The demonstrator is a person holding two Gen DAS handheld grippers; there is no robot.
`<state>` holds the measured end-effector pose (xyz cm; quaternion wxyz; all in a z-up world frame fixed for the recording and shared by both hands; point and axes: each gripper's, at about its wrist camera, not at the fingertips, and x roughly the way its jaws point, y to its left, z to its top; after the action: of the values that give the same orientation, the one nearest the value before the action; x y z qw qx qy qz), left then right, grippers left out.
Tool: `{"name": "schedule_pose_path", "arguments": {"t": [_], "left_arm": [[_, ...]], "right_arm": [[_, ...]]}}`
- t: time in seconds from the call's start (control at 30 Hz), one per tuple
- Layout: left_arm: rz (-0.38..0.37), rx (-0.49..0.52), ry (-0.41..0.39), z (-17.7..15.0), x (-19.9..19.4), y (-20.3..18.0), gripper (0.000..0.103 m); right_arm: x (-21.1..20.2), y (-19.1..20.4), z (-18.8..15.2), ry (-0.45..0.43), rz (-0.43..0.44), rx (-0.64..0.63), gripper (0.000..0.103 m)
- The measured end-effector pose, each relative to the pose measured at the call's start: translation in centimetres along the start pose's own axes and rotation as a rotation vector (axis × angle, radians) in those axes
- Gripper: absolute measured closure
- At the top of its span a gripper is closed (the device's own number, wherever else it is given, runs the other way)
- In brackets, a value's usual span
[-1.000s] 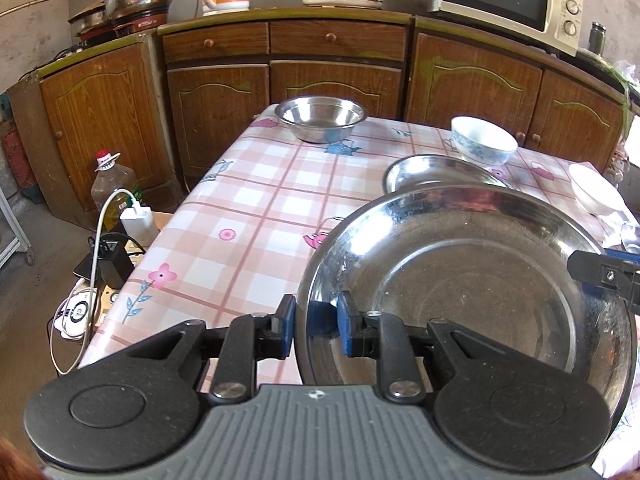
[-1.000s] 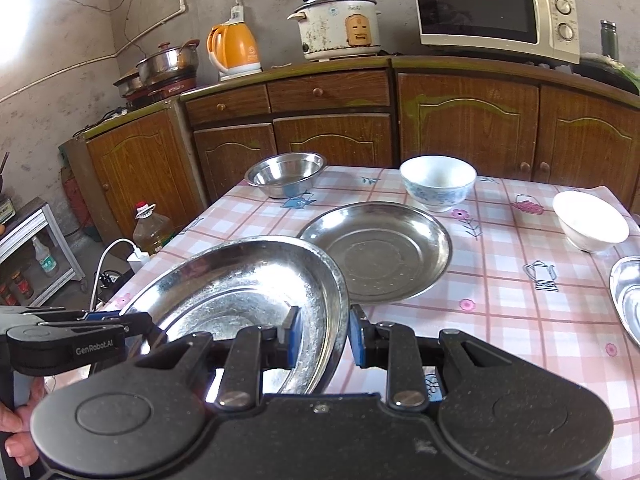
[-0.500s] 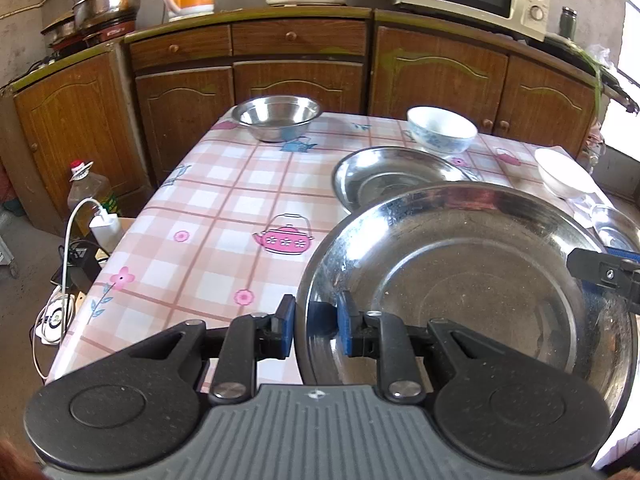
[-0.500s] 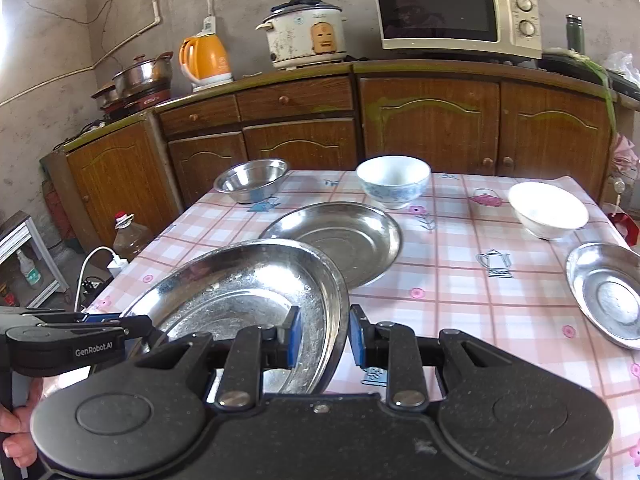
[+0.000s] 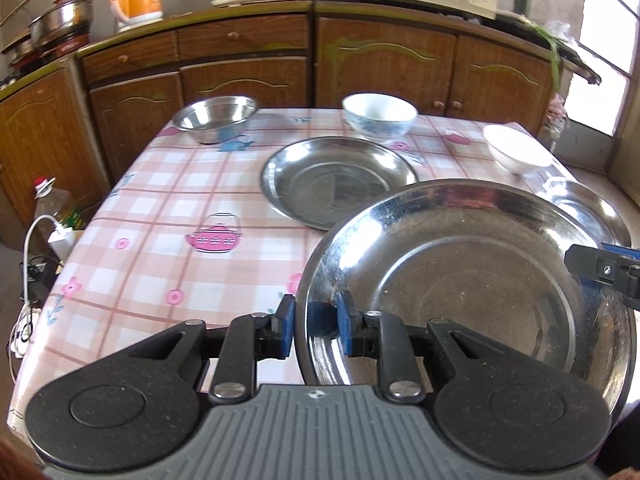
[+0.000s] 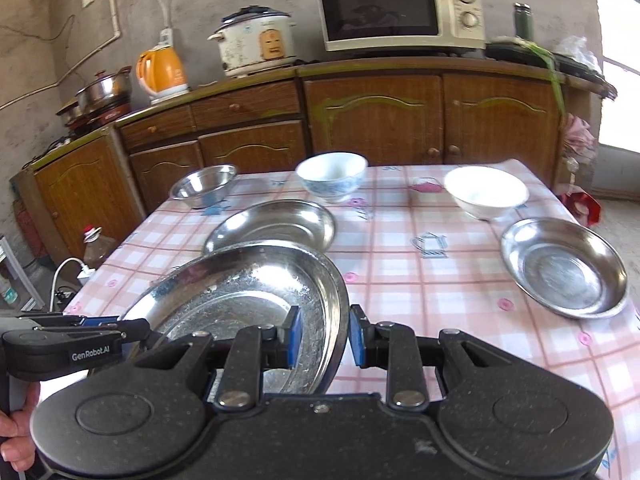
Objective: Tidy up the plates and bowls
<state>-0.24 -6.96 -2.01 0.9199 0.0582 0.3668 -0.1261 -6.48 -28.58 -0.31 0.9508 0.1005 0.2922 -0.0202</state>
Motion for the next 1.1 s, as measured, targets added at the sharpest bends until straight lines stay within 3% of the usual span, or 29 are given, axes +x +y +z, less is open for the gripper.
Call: {"name": "schedule_pose_path", "arguments": {"t": [0.4, 1.1], "left_arm": [[-0.042, 0.051, 0.037, -1.1, 1.8, -3.2, 0.081], [-0.007, 0.127, 0.112, -2.0, 6.2, -7.3, 0.080]], "right_arm": [[0.3, -3.8, -1.6, 0.017, -0.037, 0.064, 0.071], [4.7, -8.2, -3.3, 0.068, -0.065, 0.123, 0.071]]}}
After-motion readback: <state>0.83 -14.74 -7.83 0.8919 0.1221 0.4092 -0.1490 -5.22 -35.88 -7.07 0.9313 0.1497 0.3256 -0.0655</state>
